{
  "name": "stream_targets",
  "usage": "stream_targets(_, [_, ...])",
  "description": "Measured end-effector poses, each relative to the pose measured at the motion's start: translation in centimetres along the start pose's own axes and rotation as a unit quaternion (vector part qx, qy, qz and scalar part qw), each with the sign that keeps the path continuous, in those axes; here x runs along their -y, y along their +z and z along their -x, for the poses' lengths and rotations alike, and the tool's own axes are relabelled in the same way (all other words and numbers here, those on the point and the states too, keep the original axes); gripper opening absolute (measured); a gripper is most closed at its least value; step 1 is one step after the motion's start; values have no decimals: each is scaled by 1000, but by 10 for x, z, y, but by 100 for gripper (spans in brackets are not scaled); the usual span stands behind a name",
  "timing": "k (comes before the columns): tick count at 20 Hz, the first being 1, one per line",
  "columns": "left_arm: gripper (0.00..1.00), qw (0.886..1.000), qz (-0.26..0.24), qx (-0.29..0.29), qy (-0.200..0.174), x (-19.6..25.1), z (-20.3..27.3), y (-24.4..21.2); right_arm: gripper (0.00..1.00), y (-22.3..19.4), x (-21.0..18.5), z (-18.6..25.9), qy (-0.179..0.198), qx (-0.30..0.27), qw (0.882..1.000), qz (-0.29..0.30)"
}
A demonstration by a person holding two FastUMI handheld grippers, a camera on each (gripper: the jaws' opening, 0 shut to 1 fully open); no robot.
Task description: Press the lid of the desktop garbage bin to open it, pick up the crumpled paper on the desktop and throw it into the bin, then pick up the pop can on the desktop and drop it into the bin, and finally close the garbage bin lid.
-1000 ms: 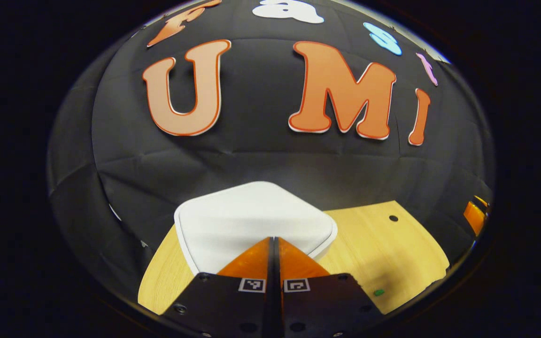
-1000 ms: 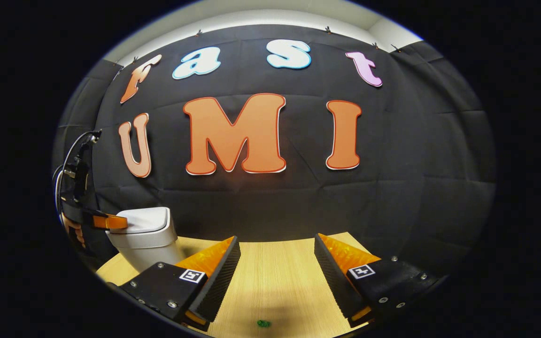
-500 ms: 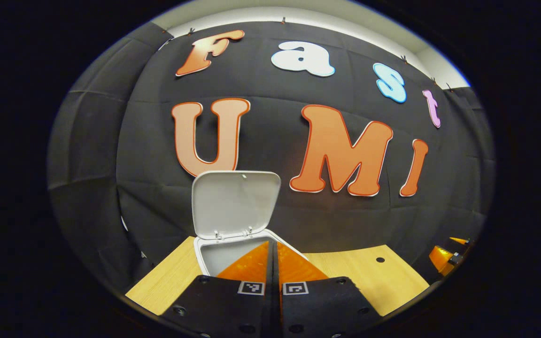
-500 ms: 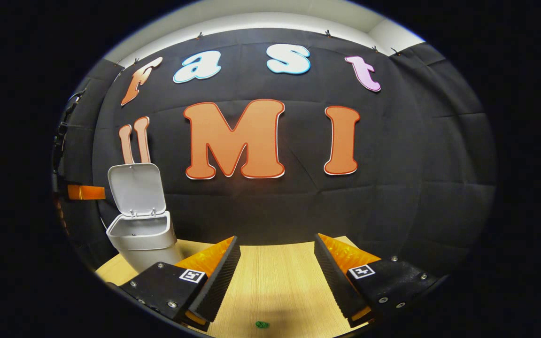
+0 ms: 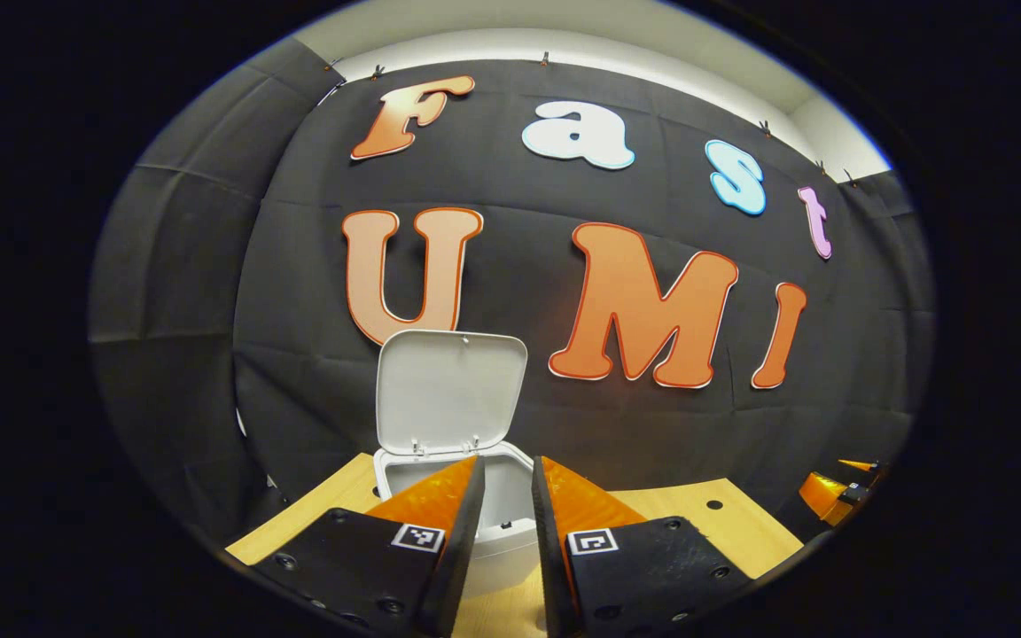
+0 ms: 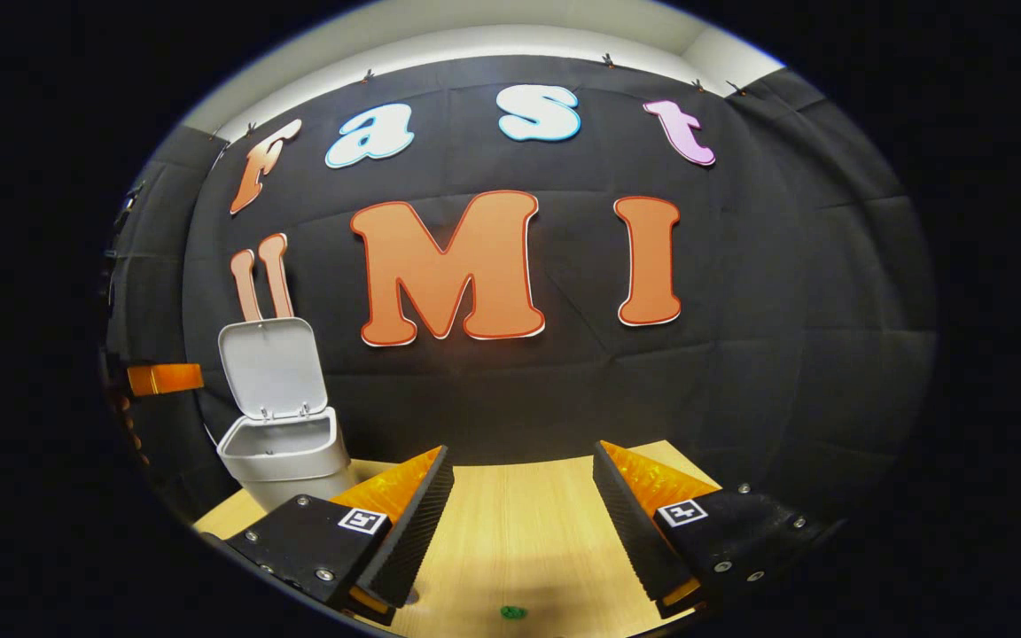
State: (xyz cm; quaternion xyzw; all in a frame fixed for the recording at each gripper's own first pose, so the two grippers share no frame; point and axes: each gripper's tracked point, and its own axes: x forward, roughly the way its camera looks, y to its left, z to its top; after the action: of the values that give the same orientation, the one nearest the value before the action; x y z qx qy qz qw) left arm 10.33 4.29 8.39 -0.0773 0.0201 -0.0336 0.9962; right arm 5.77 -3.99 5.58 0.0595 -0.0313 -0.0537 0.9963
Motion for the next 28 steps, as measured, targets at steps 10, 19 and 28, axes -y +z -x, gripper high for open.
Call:
stream_targets(10, [95, 999, -25, 2, -31, 25, 8, -14, 95, -30, -12, 2, 41, -39, 996, 75])
stream_targets(19, [93, 997, -12, -38, -66, 37, 9, -59, 95, -125, 13, -1, 47, -170, 979, 106])
stream_targets(28, [95, 995, -27, -74, -58, 17, 9, -86, 96, -266, 17, 10, 70, -337, 933, 108])
